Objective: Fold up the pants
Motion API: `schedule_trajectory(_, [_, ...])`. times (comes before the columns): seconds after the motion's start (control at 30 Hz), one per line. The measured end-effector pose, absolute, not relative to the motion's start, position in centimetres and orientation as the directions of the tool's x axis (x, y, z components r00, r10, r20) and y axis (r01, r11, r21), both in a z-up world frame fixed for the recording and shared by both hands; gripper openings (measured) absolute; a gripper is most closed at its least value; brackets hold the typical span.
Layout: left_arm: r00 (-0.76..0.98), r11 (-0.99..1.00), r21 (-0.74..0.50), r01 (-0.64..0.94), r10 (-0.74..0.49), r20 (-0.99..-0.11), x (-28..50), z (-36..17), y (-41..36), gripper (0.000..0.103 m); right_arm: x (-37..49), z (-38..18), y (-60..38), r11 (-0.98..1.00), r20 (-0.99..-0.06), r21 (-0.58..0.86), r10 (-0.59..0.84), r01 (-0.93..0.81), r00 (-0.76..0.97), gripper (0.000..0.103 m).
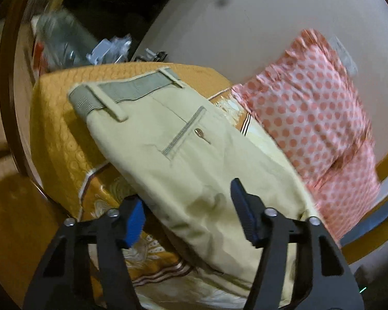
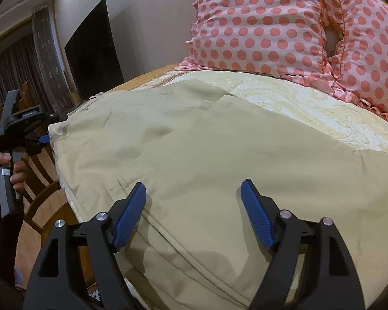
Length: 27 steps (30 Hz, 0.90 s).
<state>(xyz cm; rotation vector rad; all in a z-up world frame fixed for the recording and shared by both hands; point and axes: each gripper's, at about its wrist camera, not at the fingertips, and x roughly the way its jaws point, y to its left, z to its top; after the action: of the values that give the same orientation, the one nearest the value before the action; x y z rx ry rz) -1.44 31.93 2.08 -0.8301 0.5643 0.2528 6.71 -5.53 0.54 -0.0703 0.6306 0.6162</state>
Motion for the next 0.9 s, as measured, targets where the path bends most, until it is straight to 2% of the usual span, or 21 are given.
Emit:
schedule_trajectory(0.07, [0.834, 0.6, -0.674, -0.431, -0.02, -0.552, -1.5, 1.7, 33.0, 0.052, 6.5, 0.5, -5.6, 0.818, -0.567, 0.126, 0.523, -0.561, 0.636, 0.079])
schedule_trajectory(0.13, [0.846, 0.542, -0.707, -0.454, 0.013, -0.534, -1.6, 1.5, 34.5, 0.051, 6.2, 0.5, -5.7, 0.815, -0.56, 0.137, 0.532, -0.563, 0.635, 0.081])
schedule_trajectory(0.17, [0.847, 0.527, -0.711, -0.464, 0.029, -0.531, -1.5, 1.5, 35.0, 0.046, 6.2, 0.5, -5.8, 0.813, -0.558, 0.144, 0.538, -0.565, 0.632, 0.082])
schedule_trajectory(0.2, [0.842, 0.519, -0.708, -0.48, 0.045, -0.538, -1.0, 1.3, 35.4, 0.04, 6.1, 0.5, -5.9, 0.811, -0.557, 0.15, 0.542, -0.565, 0.63, 0.082])
schedule_trajectory(0.23, [0.834, 0.52, -0.699, -0.491, 0.048, -0.55, -0.5, 1.2, 35.6, 0.021, 6.0, 0.5, -6.1, 0.807, -0.555, 0.16, 0.549, -0.568, 0.625, 0.083])
schedule_trajectory(0.27, [0.815, 0.541, -0.667, -0.512, 0.062, -0.576, 0.1, 1.1, 35.6, 0.015, 5.9, 0.5, -6.3, 0.805, -0.553, 0.168, 0.555, -0.569, 0.621, 0.083])
schedule_trajectory(0.37, [0.779, 0.639, -0.546, -0.542, 0.138, -0.612, 1.2, 2.9, 34.1, 0.01, 5.5, 0.9, -7.9, 0.8, -0.532, 0.222, 0.579, -0.557, 0.619, 0.083])
schedule_trajectory(0.47, [0.797, 0.759, -0.431, -0.487, 0.184, -0.576, 2.1, 7.2, 30.9, 0.009, 4.8, 2.0, -11.3, 0.809, -0.471, 0.283, 0.585, -0.514, 0.661, 0.083])
schedule_trajectory(0.57, [0.845, 0.888, -0.308, -0.341, 0.145, -0.515, 4.1, 12.5, 24.5, 0.009, 4.1, 3.4, -15.6, 0.836, -0.407, 0.329, 0.546, -0.44, 0.732, 0.085])
schedule_trajectory(0.63, [0.88, 0.959, -0.209, -0.19, 0.072, -0.469, 5.4, 15.4, 18.1, 0.009, 3.7, 4.2, -18.9, 0.847, -0.364, 0.375, 0.508, -0.376, 0.781, 0.085])
schedule_trajectory(0.73, [0.887, 0.988, -0.094, 0.125, -0.154, -0.436, 6.1, 17.0, 7.1, 0.011, 3.1, 4.7, -24.1, 0.843, -0.319, 0.468, 0.441, -0.265, 0.839, 0.085])
schedule_trajectory(0.83, [0.808, 0.935, -0.048, 0.352, -0.33, -0.489, 6.0, 14.6, -1.2, 0.012, 2.9, 4.2, -27.9, 0.805, -0.309, 0.566, 0.411, -0.181, 0.858, 0.086])
schedule_trajectory(0.9, [0.719, 0.876, -0.015, 0.483, -0.406, -0.564, 5.5, 10.8, -6.4, 0.011, 2.9, 3.5, -30.0, 0.758, -0.299, 0.634, 0.419, -0.15, 0.858, 0.086])
